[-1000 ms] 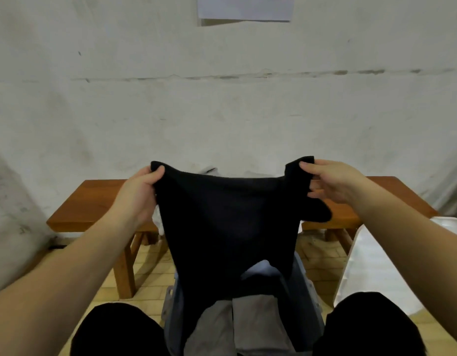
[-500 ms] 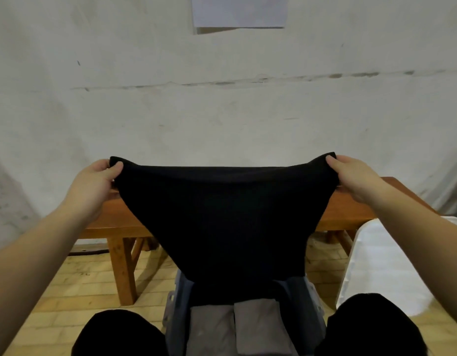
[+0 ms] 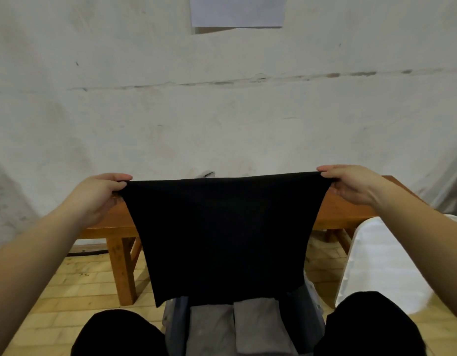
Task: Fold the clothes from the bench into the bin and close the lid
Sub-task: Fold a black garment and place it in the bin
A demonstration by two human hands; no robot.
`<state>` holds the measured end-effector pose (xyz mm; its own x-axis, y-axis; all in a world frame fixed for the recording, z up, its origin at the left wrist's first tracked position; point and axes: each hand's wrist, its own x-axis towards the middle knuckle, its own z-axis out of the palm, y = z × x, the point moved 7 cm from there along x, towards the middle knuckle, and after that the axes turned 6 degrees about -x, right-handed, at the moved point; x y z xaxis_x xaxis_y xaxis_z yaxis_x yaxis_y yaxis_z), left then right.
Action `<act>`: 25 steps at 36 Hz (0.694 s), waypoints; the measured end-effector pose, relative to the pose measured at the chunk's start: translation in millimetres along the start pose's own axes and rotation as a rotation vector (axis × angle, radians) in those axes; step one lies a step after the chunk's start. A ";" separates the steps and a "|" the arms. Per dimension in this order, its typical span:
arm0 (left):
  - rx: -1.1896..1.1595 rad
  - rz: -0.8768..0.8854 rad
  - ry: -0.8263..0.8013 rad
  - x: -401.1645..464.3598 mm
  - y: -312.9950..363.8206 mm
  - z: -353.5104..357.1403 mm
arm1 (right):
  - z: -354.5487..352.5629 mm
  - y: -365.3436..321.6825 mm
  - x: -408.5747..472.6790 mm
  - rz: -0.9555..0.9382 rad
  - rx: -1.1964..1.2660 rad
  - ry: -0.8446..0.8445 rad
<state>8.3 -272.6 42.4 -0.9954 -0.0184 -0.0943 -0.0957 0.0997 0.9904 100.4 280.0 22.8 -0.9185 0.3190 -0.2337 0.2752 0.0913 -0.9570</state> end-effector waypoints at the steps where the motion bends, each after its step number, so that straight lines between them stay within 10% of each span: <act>1: 0.037 0.004 -0.023 -1.3 0.0 3.0 | -0.3 -2.5 0.7 -0.028 -0.046 0.001; 8: 0.694 0.326 0.092 -19.6 26.4 21.3 | 1.5 -36.7 -12.7 -0.362 -0.866 0.219; 14: 0.765 0.425 0.170 -11.7 44.1 11.4 | -11.2 -49.2 -13.1 -0.450 -0.788 0.305; 25: -0.651 0.243 -0.132 10.1 57.7 12.1 | 14.0 -55.3 -11.8 -0.304 0.577 -0.041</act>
<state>-7.3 -255.0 97.3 -0.9846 0.0540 0.1661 0.1127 -0.5304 0.8402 92.0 258.0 76.1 -0.9446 0.3215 0.0662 -0.1844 -0.3528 -0.9174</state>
